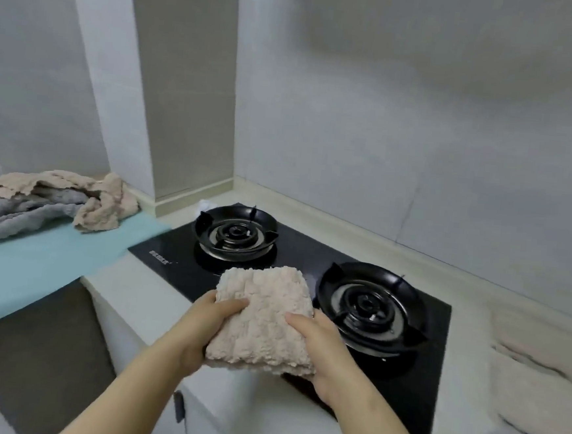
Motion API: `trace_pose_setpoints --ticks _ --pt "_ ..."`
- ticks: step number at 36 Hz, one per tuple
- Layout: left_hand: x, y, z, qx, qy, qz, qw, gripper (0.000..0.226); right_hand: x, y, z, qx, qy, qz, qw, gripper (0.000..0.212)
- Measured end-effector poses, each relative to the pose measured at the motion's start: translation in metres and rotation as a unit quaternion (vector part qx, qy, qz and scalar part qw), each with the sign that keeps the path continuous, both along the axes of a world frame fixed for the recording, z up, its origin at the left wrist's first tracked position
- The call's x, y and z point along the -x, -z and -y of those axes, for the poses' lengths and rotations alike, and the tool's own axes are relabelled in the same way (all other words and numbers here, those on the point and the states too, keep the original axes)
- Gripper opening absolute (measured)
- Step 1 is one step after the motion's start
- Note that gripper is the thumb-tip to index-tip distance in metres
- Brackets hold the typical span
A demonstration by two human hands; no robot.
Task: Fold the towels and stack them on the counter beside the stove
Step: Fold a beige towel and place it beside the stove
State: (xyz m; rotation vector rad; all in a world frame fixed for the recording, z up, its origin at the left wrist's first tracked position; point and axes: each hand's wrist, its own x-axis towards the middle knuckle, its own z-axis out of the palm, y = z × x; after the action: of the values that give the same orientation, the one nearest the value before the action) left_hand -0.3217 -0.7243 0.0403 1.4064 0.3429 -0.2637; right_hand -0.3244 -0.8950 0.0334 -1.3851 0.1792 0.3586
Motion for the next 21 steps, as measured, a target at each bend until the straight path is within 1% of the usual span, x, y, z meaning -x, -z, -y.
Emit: trace_pose_setpoints --ticks 6,9,12,15,18,20,21 --pt "-0.005 -0.004 0.141 -0.002 0.073 0.011 0.997 0.019 0.012 -0.002 0.141 0.016 0.078 0.018 0.997 0.021" --pt "-0.004 -0.003 0.200 -0.005 0.100 0.017 0.995 0.023 0.020 0.005 0.198 0.028 0.129 0.016 0.991 0.023" --pt "0.000 0.002 0.252 -0.002 0.123 -0.002 0.992 0.026 0.032 0.008 0.248 0.038 0.154 0.006 0.987 0.025" --pt "0.002 0.004 0.299 0.004 0.165 -0.011 0.986 0.038 0.042 0.010 0.297 0.042 0.170 0.014 0.984 0.024" --pt "0.000 0.003 0.341 0.004 0.209 0.000 0.978 0.062 0.049 0.015 0.340 0.053 0.206 0.024 0.977 0.028" --pt "-0.005 0.001 0.368 -0.024 0.234 0.012 0.972 0.078 0.053 0.019 0.364 0.043 0.233 0.018 0.971 0.034" --pt "-0.008 0.000 0.381 -0.049 0.250 0.025 0.967 0.080 0.054 0.019 0.376 0.037 0.242 0.012 0.969 0.031"
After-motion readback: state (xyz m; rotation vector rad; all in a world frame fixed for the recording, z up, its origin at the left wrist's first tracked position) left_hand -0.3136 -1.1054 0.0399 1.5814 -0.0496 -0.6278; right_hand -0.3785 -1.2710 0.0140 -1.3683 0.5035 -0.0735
